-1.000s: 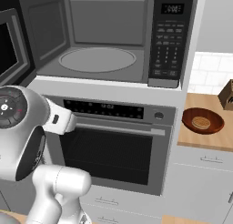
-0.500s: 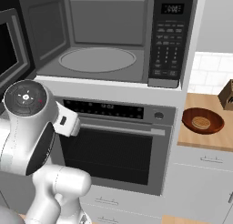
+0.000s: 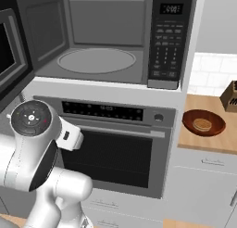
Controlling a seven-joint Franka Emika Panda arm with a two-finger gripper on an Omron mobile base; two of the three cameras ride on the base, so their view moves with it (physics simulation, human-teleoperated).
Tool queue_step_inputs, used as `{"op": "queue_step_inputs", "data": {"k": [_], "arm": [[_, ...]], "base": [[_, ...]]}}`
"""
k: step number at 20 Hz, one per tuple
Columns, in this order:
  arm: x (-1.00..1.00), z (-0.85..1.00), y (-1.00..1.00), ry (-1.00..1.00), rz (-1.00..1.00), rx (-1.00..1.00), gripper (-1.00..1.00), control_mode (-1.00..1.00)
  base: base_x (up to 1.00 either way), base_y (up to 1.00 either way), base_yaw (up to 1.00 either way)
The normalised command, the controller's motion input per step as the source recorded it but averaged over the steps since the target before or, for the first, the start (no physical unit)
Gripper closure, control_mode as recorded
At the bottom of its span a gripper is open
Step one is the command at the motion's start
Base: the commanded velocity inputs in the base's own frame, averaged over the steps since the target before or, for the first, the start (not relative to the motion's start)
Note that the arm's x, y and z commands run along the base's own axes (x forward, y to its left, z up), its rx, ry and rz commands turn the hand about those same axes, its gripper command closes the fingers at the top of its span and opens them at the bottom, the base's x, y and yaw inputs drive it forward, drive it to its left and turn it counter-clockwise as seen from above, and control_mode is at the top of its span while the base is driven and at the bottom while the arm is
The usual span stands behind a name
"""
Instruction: Open the microwave, place the bowl with waffle inside the microwave, then close the microwave door and turn it on.
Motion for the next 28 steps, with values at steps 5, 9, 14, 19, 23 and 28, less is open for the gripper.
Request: {"op": "queue_step_inputs", "data": {"k": [5, 9, 14, 19, 23, 28], "arm": [[0.0, 0.0, 0.0, 0.0, 0.0, 0.0, 1.0, 1.0], [0.0, 0.0, 0.0, 0.0, 0.0, 0.0, 1.0, 1.0], [0.0, 0.0, 0.0, 0.0, 0.0, 0.0, 1.0, 1.0], [0.0, 0.0, 0.0, 0.0, 0.0, 0.0, 1.0, 1.0], [0.0, 0.0, 0.0, 0.0, 0.0, 0.0, 1.0, 1.0], [0.0, 0.0, 0.0, 0.0, 0.0, 0.0, 1.0, 1.0]], "base": [[-0.01, -0.79, 0.0], [-0.01, -0.88, 0.02], [0.0, -0.65, 0.16], [0.15, -0.26, 0.25], [0.18, -0.12, 0.28], [0.21, -0.42, 0.38]]}}
